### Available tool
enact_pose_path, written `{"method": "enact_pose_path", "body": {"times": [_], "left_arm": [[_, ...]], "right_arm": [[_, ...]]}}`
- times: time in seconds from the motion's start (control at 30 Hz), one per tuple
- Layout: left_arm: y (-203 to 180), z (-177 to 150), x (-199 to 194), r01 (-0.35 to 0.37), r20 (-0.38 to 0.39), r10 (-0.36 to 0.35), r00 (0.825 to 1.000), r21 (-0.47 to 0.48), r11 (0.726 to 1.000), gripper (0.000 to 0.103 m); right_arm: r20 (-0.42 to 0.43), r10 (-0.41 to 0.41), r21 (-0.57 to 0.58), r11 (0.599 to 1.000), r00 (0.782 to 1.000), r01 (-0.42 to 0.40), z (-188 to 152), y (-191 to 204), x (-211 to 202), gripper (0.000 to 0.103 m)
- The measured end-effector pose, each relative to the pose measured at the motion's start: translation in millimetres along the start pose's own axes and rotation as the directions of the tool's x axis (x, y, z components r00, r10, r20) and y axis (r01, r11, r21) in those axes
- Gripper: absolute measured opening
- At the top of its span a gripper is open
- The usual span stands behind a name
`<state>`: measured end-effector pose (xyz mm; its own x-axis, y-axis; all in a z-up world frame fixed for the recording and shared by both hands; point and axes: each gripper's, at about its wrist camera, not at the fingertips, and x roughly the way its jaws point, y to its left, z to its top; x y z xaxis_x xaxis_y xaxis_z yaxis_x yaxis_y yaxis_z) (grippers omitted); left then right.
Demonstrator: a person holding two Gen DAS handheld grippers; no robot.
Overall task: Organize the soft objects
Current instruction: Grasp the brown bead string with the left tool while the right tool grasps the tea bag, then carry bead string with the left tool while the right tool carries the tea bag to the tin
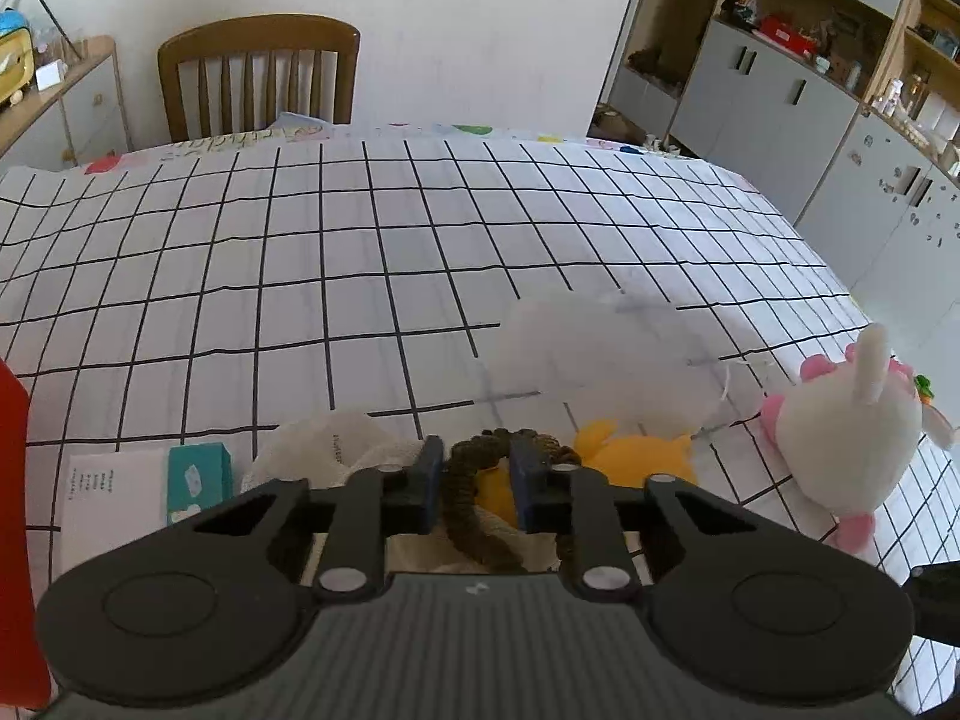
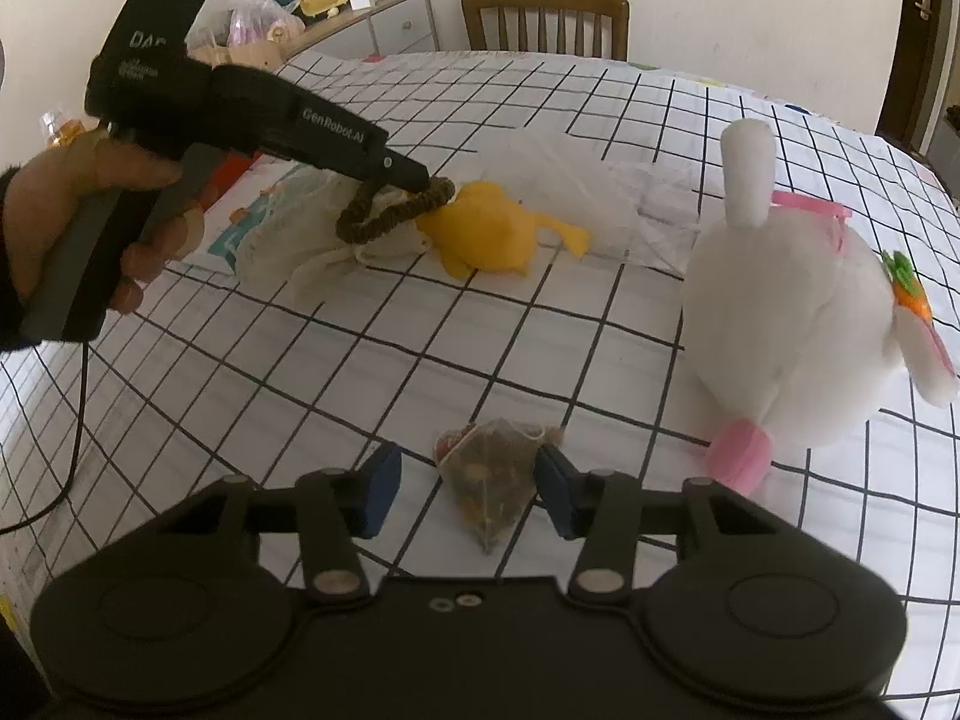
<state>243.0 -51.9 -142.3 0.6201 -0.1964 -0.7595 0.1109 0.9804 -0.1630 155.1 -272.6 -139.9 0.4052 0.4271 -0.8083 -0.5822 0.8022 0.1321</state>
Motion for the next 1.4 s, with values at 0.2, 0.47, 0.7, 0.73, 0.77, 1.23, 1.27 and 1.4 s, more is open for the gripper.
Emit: {"method": "enact_pose_path", "body": {"times": [0.2,0.47,0.7,0.73,0.77,1.23,1.27,1.4], "left_arm": [[-8.4,-3.4,-8.3,-0.028,0.042,0.025,0.999,0.050,0.998,0.009],[-5.2,-5.5,-38.8,-0.006,0.107,0.001,0.994,0.049,0.999,0.008],[1.0,-5.6,-66.3,0.029,0.138,-0.032,0.990,0.021,0.999,0.008],[1.9,-4.9,-70.5,0.033,0.144,-0.034,0.989,0.016,0.999,0.008],[2.4,-4.4,-75.0,0.037,0.151,-0.039,0.988,0.014,0.999,0.008],[18.0,-5.1,-143.7,0.064,0.211,-0.066,0.975,0.017,0.998,0.008],[20.9,-5.5,-148.1,0.062,0.215,-0.064,0.974,0.016,0.998,0.008],[34.6,-7.7,-164.1,0.056,0.229,-0.055,0.972,0.006,0.998,0.008]], "right_arm": [[0.001,-0.029,-0.014,0.999,1.000,0.029,-2.4,2.4,2.4,0.013],[0.064,-0.018,0.026,1.000,0.998,0.017,0.5,0.4,-17.9,0.005],[0.111,0.003,0.063,0.998,0.994,-0.010,9.2,-0.4,-43.7,0.005],[0.115,0.002,0.062,0.998,0.993,-0.009,10.4,0.7,-45.8,0.005],[0.119,0.002,0.060,0.998,0.993,-0.009,12.0,2.3,-47.7,0.005],[0.186,0.082,-0.003,0.997,0.979,-0.083,48.8,43.6,-69.7,0.005],[0.190,0.089,-0.012,0.996,0.978,-0.088,53.1,47.6,-70.1,0.005],[0.205,0.118,-0.051,0.993,0.972,-0.110,71.3,65.1,-69.5,0.005]]}}
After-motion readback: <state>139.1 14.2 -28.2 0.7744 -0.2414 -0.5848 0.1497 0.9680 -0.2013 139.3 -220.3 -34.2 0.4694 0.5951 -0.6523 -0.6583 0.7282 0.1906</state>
